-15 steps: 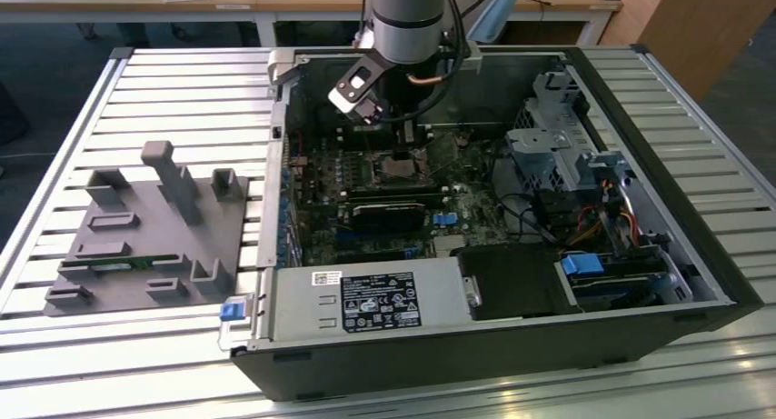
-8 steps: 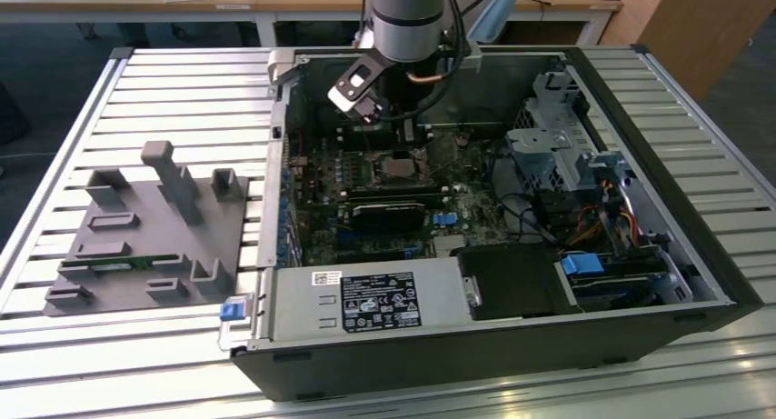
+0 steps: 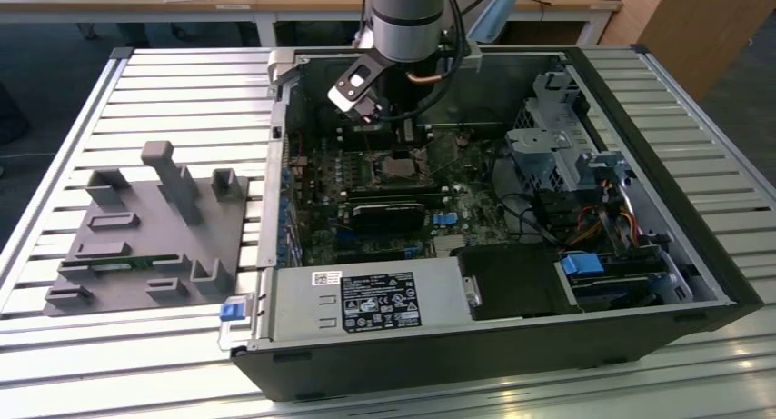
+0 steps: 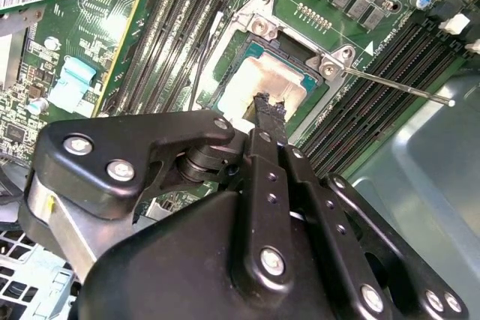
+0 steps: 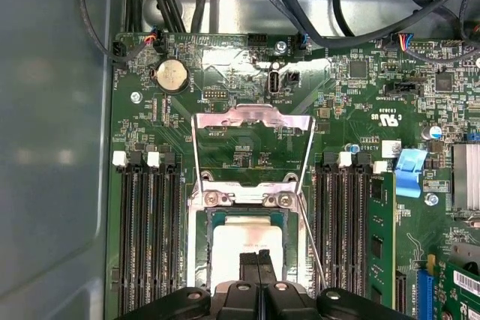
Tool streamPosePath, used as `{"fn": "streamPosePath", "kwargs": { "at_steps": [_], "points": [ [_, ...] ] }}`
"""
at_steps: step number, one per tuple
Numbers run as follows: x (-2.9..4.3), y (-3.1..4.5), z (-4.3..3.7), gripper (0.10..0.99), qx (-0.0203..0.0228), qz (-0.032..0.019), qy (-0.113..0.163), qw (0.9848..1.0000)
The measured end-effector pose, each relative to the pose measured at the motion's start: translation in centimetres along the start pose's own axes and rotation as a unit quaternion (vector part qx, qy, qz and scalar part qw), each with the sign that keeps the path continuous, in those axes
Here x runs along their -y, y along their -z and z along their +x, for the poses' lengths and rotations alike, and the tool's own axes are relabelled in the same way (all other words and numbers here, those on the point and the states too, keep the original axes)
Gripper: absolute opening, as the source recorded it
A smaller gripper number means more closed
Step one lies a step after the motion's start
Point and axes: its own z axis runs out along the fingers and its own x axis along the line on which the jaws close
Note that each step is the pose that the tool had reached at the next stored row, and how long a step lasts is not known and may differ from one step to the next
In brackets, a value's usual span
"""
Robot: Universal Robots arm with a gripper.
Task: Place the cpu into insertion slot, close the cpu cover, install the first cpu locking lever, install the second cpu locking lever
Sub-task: 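Close the cpu cover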
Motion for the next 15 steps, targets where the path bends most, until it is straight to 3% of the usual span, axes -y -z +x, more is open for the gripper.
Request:
{"fn": "streamPosePath", "kwargs": {
  "at_steps": [15],
  "points": [
    [0.0,0.87,0.0,0.106,0.0003,0.0,0.0,1.0]
  ]
}}
